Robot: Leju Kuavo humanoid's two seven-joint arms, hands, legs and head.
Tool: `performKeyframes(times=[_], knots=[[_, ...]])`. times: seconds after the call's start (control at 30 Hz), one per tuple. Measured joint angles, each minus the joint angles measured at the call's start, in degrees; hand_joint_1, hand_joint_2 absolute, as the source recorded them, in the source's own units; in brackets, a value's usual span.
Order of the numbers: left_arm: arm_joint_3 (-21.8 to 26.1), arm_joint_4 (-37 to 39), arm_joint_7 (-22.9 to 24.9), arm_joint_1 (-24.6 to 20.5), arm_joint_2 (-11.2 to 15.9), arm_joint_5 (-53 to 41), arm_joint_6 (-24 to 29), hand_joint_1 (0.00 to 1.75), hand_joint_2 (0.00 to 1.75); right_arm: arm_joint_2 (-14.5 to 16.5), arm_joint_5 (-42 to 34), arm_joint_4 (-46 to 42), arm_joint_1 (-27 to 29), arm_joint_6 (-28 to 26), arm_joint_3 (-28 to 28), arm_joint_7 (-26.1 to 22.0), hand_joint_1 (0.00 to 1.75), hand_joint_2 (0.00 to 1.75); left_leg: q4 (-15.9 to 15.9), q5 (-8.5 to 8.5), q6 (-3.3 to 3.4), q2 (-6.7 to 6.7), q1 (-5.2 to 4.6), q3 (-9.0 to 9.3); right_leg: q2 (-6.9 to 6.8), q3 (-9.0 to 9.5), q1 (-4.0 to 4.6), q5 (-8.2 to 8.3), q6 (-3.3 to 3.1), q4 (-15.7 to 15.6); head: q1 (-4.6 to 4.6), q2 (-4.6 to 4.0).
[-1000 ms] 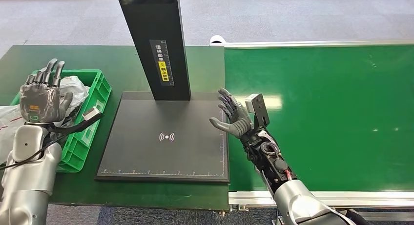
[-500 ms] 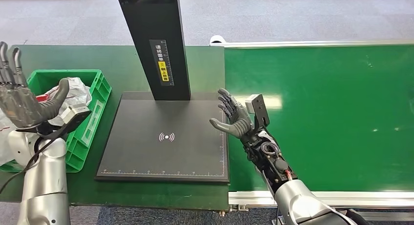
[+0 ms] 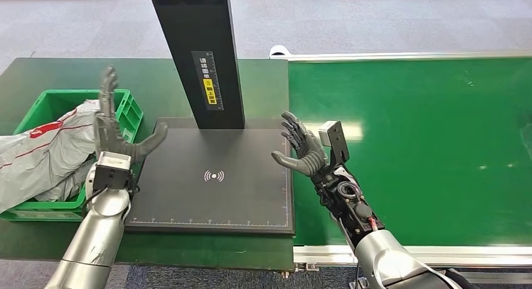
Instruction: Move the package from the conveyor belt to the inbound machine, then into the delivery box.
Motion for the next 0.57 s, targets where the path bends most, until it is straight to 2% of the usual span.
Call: performKeyframes(times=[0.13, 0.33, 0.57], knots=[[-3.19, 0.62, 0.00, 0.41, 0.50, 0.44, -1.12, 0.00, 1.75, -0.09, 0.00, -0.11, 0.03, 0.15, 0.02, -0.05, 0.00, 1.75, 0.00, 0.00, 0.00, 0.02, 0.00, 0.00, 0.01, 0.00, 0.00, 0.00, 0.00, 0.00, -0.01, 0.00], [-4.70, 1.12, 0.00, 0.59, 1.03, 0.60, -1.47, 0.00, 1.75, -0.25, 0.00, -0.11, 0.03, 0.16, 0.04, -0.05, 0.00, 1.75, 0.00, 0.00, 0.00, 0.01, 0.00, 0.00, 0.00, 0.00, 0.00, 0.00, 0.00, 0.00, -0.01, -0.01], [-7.21, 2.02, 0.00, 1.05, 1.59, -1.33, -7.12, 0.00, 1.75, -0.32, 0.63, -0.17, 0.04, 0.13, 0.19, -0.60, 0.00, 1.75, 0.00, 0.00, 0.00, 0.01, 0.00, 0.00, 0.00, 0.00, 0.00, 0.00, 0.00, 0.00, -0.01, 0.01]])
